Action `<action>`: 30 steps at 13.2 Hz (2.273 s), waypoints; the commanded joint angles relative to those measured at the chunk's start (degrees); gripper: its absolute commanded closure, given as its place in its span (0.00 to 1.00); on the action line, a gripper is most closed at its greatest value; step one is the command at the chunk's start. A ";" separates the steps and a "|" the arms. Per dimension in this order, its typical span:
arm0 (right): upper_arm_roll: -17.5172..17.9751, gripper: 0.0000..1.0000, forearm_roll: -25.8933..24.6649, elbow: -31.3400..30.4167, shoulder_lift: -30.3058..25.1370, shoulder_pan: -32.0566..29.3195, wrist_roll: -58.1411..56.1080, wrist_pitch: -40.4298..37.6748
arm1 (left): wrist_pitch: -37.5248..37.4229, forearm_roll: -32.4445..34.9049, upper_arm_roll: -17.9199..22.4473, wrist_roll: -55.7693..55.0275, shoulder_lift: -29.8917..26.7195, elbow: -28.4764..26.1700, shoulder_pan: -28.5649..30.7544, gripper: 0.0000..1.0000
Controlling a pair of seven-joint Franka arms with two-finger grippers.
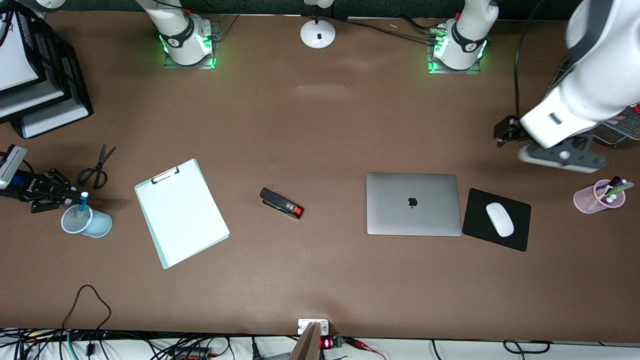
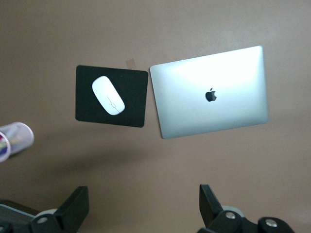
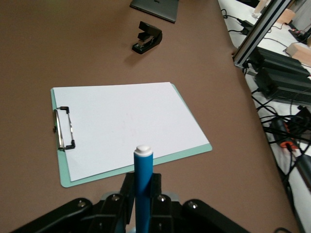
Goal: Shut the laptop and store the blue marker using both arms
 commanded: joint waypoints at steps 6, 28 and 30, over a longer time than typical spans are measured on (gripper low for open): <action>2.24 1.00 1.50 7.12 4.70 -2.05 -0.66 -1.77 | 7.21 -0.53 4.22 -1.93 -10.54 -14.70 -2.31 0.00; 2.42 0.00 -1.29 6.33 1.48 -2.94 29.10 -4.41 | 5.89 1.32 4.22 -2.02 -8.70 -11.45 -2.49 0.00; 2.42 0.00 -4.28 3.71 -3.62 -0.92 36.74 -4.32 | 5.80 1.32 4.22 -2.02 -8.70 -11.45 -2.49 0.00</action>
